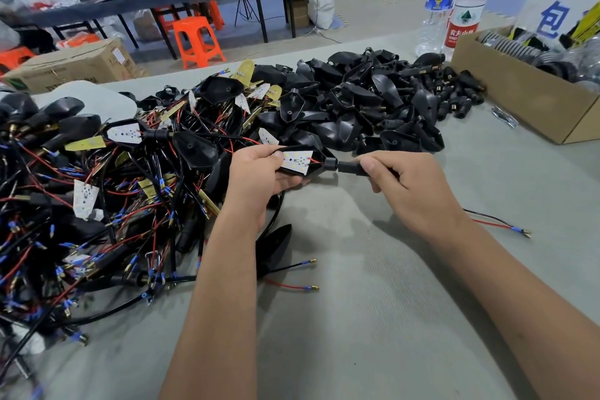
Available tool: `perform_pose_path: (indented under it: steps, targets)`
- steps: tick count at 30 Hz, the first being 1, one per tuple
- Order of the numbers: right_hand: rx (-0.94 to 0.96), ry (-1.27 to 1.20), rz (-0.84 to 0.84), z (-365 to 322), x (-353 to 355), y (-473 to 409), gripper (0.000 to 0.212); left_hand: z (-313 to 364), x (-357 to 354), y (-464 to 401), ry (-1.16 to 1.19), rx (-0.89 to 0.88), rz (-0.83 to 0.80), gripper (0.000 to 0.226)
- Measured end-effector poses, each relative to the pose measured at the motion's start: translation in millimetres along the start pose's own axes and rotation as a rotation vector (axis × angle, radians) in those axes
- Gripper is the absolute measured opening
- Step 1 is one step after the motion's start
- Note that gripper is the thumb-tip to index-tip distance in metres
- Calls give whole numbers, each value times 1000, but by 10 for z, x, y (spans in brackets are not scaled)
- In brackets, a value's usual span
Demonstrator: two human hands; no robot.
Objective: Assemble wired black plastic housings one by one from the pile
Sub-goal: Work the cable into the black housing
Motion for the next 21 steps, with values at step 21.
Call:
perform_pose_path:
  steps: [21]
  targets:
    - [111,82,27,44,-17,-18,41,66,83,-1,-32,-57,21,29]
Point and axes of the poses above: each hand's wrist, its own y-axis away from the middle knuckle, its own x-axis out of the back of the hand, z = x × y, the point moved 6 cm from there along -y, towards the middle knuckle, and after that the axes turned 3 degrees about z, right-handed, at the moved point
